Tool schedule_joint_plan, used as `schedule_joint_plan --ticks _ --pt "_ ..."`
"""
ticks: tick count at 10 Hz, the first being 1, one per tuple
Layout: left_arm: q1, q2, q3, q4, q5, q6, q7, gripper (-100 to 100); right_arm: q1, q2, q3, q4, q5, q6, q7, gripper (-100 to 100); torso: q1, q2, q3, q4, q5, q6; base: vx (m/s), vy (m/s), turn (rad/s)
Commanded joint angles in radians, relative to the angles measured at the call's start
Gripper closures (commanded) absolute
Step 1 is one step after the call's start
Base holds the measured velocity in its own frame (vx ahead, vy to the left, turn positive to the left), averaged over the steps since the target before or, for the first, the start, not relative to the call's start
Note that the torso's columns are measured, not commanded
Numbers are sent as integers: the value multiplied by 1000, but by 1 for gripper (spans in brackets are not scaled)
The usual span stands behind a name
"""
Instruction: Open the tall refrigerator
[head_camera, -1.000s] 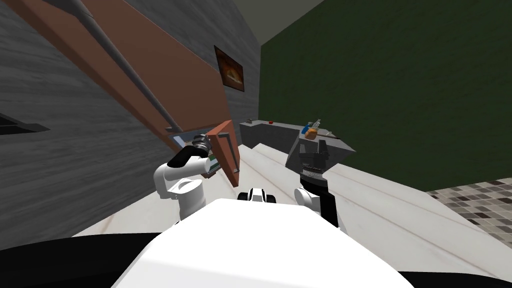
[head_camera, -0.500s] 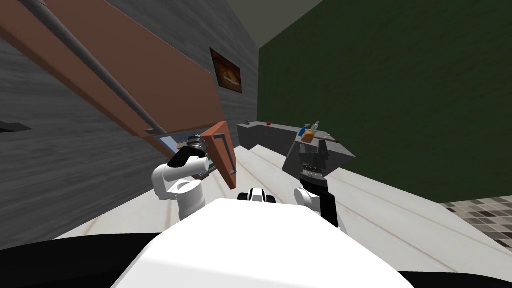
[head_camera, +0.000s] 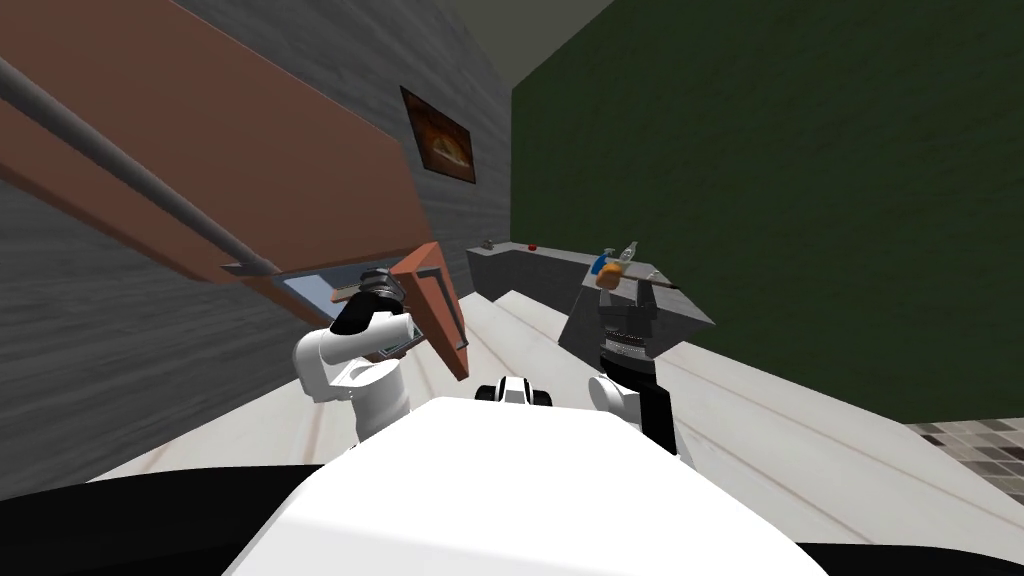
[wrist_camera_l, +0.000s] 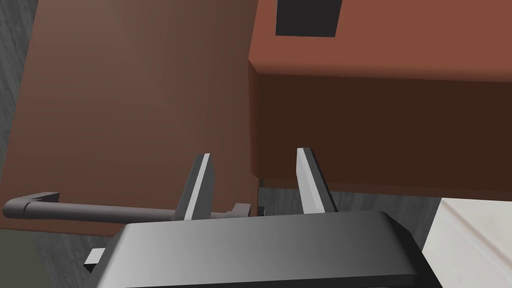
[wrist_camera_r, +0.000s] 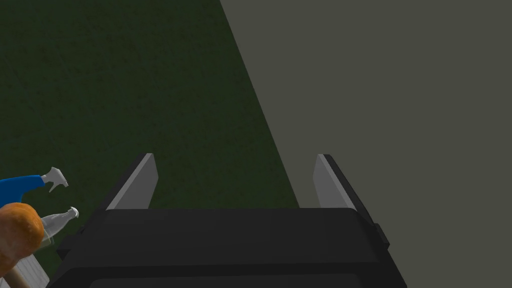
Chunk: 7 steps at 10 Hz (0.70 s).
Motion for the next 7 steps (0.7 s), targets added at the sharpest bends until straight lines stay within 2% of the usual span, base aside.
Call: schedule_joint_plan --ticks 1,2,3,4,7 --pt "-9 10 25 -11 -29 -11 11 100 0 0 0 0 0 0 0 0 1 3 2 1 0 -2 139 -235 6" --pt "-10 10 38 -11 -52 -10 18 100 0 0 0 0 0 0 0 0 2 7 5 2 1 -3 189 -235 23" --pt "5 1 29 -12 -38 8 12 100 0 0 0 0 0 0 0 0 2 7 5 3 0 -3 89 -118 28" --pt "10 -2 44 -12 -60 18 18 100 0 0 0 0 0 0 0 0 8 11 7 3 3 -4 115 -131 19" --pt "11 -2 60 -14 -81 21 23 100 0 0 0 0 0 0 0 0 4 1 1 1 0 -3 175 -138 46"
